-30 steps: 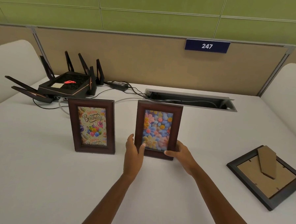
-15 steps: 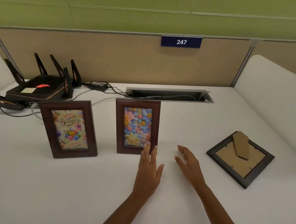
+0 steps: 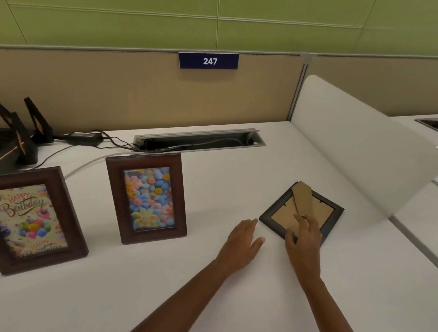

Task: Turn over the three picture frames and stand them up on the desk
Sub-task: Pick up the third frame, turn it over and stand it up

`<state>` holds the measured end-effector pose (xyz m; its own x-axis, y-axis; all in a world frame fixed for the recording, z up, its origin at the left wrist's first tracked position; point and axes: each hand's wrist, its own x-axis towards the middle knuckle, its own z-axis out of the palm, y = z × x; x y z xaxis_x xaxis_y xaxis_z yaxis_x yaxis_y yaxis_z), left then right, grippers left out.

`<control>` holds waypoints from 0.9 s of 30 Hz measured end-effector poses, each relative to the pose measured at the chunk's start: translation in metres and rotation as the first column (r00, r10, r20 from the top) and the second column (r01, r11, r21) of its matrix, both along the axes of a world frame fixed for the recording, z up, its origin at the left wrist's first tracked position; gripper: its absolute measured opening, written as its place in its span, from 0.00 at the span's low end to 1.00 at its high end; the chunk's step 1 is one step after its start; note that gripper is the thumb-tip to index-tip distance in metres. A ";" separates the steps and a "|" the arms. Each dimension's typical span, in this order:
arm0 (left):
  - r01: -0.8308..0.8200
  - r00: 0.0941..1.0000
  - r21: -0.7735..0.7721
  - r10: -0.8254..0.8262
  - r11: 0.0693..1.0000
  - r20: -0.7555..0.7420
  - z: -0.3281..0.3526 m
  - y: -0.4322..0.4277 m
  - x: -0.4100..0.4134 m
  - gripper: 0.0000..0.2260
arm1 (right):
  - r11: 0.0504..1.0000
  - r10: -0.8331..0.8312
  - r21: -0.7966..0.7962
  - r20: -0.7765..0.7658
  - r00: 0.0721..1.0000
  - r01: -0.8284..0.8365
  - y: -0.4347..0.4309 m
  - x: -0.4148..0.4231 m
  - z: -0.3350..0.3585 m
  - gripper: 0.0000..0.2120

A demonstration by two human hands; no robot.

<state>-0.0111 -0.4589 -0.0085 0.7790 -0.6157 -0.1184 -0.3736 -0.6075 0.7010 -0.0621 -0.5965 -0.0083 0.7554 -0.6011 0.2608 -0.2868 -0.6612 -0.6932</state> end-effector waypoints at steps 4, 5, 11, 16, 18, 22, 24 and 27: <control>-0.035 0.997 -0.078 0.030 0.996 -0.069 0.011 -0.025 0.008 0.24 | 0.991 -0.107 0.081 0.003 0.994 0.106 -0.014 -0.003 -0.003 0.20; -0.052 0.995 -0.093 0.044 0.994 -0.087 0.013 -0.030 0.011 0.24 | 0.986 -0.140 0.089 0.005 0.990 0.139 -0.016 -0.004 -0.004 0.21; -0.175 0.972 -0.109 0.154 0.978 -0.177 0.019 -0.046 0.025 0.21 | 0.910 -0.247 0.350 0.027 0.969 0.222 -0.022 -0.004 -0.004 0.21; -0.275 0.933 -0.130 0.232 0.953 -0.276 0.022 -0.050 0.030 0.16 | 0.860 -0.304 0.461 0.117 0.946 0.219 -0.024 -0.001 -0.001 0.18; -0.295 0.922 -0.134 0.244 0.946 -0.302 0.022 -0.050 0.029 0.15 | 0.842 -0.328 0.493 0.141 0.934 0.221 -0.027 -0.002 -0.002 0.18; -0.303 0.906 -0.068 0.265 0.950 -0.329 0.023 -0.049 0.026 0.15 | 0.774 -0.369 0.595 0.147 0.918 0.216 -0.036 -0.006 -0.001 0.17; -0.292 0.910 -0.051 0.261 0.955 -0.321 0.022 -0.048 0.026 0.14 | 0.735 -0.384 0.647 0.149 0.911 0.204 -0.041 -0.008 0.003 0.17; -0.312 0.885 -0.071 0.262 0.948 -0.384 0.026 -0.044 0.023 0.18 | 0.680 -0.380 0.708 0.119 0.917 0.189 -0.049 -0.010 0.011 0.17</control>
<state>0.0116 -0.5029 0.0177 0.8409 -0.4005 -0.3641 0.1002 -0.5458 0.8319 -0.0724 -0.6455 0.0022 0.4878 -0.8592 -0.1544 -0.1457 0.0943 -0.9848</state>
